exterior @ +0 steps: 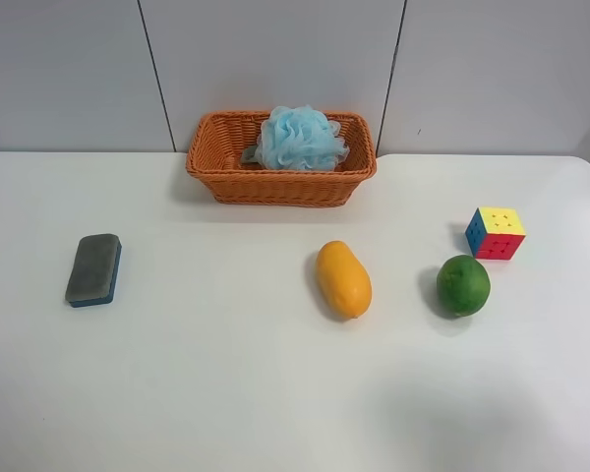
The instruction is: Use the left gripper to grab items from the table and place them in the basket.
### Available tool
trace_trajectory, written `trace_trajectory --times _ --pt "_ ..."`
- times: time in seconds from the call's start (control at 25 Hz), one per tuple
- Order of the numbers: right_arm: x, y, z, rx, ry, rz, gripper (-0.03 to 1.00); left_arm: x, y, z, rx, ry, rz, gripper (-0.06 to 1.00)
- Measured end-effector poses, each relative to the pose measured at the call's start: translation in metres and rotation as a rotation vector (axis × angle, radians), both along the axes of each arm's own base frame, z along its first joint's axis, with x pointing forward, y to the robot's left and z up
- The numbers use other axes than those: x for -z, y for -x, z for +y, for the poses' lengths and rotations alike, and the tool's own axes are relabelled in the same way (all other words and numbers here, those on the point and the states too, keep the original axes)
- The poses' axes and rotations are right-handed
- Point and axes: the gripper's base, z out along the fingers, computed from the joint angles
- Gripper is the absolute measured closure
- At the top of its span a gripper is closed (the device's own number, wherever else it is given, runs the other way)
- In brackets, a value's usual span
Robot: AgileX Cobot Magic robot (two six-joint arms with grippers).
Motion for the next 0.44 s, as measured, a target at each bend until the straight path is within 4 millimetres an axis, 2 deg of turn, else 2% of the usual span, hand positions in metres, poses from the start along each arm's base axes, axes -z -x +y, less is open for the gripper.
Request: trace_trajectory --times 0.44 --pt "0.0 0.0 0.0 0.0 0.0 0.0 -0.02 0.0 0.0 0.0 0.001 -0.003 0.0 -0.05"
